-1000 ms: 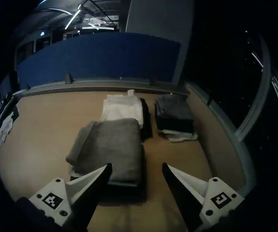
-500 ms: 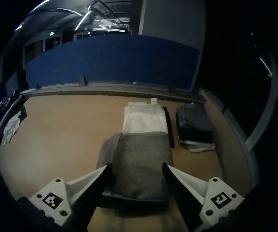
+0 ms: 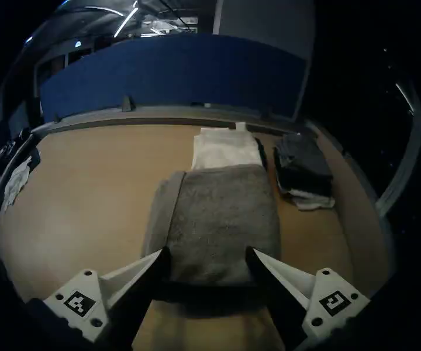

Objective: Fold towel

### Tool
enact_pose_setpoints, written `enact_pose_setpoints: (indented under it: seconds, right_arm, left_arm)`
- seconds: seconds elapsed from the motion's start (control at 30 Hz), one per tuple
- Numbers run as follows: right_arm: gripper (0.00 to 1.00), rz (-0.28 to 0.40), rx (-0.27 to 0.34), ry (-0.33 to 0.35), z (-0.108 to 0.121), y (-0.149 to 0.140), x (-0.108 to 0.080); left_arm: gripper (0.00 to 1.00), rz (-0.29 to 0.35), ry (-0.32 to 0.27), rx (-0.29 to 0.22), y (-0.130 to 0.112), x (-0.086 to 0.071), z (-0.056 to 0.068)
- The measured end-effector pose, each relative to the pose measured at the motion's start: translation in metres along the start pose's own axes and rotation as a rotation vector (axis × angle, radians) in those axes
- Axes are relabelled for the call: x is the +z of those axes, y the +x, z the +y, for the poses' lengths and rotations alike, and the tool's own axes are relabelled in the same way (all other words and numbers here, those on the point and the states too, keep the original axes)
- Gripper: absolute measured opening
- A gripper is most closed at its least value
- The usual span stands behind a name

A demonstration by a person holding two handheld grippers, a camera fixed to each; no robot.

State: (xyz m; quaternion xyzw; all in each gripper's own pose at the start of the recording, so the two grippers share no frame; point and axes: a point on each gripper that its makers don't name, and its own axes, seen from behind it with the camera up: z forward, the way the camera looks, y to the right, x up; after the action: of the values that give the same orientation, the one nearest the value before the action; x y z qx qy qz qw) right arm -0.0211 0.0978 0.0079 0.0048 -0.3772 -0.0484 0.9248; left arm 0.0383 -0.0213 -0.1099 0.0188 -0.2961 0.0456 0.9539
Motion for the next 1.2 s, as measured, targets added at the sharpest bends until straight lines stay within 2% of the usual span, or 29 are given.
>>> enact_pose_setpoints:
  seconds: [0.1, 0.3, 0.7, 1.0, 1.1, 1.2]
  right_arm:
    - [1.0, -0.002, -0.006, -0.001, -0.001, -0.003, 0.003]
    - [1.0, 0.015, 0.002, -0.002, 0.0, 0.006, -0.002]
    - [1.0, 0.125, 0.031, -0.01, 0.004, 0.054, -0.041]
    - [1.0, 0.159, 0.046, -0.017, 0.006, 0.062, -0.054]
    - [1.0, 0.199, 0.062, -0.012, 0.004, 0.068, -0.06]
    - [1.0, 0.268, 0.088, -0.008, 0.002, 0.078, -0.068]
  left_arm:
    - [0.94, 0.001, 0.002, -0.001, 0.0, 0.0, -0.002]
    - [0.94, 0.002, 0.006, -0.003, 0.001, -0.001, -0.004]
    - [0.94, 0.02, 0.003, -0.008, 0.009, 0.001, -0.005]
    - [0.94, 0.035, -0.003, -0.006, 0.014, 0.001, -0.003]
    - [0.94, 0.042, -0.004, -0.006, 0.017, 0.001, -0.003]
    - [0.94, 0.053, -0.007, -0.006, 0.021, 0.002, -0.003]
